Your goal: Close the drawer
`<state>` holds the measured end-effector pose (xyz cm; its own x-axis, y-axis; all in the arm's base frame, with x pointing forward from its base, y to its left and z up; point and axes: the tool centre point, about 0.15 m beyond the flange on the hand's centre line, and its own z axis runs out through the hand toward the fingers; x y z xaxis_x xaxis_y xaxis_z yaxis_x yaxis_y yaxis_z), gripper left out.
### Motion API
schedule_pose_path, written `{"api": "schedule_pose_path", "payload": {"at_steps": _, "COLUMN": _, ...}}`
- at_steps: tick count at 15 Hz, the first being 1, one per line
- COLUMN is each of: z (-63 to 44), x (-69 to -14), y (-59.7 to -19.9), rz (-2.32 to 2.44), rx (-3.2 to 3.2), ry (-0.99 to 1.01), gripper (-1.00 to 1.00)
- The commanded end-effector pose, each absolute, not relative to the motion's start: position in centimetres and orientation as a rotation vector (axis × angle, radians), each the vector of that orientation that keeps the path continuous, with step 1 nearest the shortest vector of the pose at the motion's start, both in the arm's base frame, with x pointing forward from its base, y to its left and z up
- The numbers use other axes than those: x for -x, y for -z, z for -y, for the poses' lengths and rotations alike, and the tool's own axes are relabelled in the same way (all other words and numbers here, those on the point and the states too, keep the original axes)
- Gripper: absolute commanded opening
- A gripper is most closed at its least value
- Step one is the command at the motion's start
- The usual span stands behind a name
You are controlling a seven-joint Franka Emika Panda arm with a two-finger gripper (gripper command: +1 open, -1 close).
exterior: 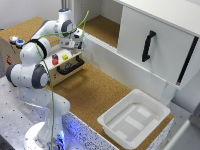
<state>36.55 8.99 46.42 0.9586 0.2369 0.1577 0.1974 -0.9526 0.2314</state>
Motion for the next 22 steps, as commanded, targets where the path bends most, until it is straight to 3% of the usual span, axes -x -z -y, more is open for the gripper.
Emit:
{"api": "schedule_pose_path", "payload": {"at_steps": 1, "z": -2.2, "x": -39.6, "y": -45.3, "rz": -0.185, "rx": -3.015, "ry": -0.245, "gripper": 1.00}}
{"api": "schedule_pose_path", "payload": {"at_steps": 5, "z": -1.4, "x": -39.5, "y": -41.5, "rz": -0.211, "rx": -3.067, "ry": -0.184, "gripper": 1.00}}
{"api": "schedule_pose_path", "payload": {"at_steps": 10, "z": -3.7, "x": -38.7, "y": -36.3, "rz": -0.292, "rx": -3.078, "ry": -0.287, "gripper": 1.00}}
{"api": "schedule_pose_path", "payload": {"at_steps": 15, "z": -4.9, "x": -38.2, "y": -33.9, "rz": -0.199, "rx": -3.156, "ry": -0.284, "gripper": 1.00}}
{"api": "schedule_pose_path", "payload": {"at_steps": 16, "z": -5.2, "x": -38.0, "y": -33.6, "rz": -0.178, "rx": -3.162, "ry": -0.297, "gripper": -1.00}}
{"api": "schedule_pose_path", "payload": {"at_steps": 22, "z": -7.7, "x": -36.5, "y": -31.6, "rz": -0.176, "rx": -3.145, "ry": -0.297, "gripper": -1.00}}
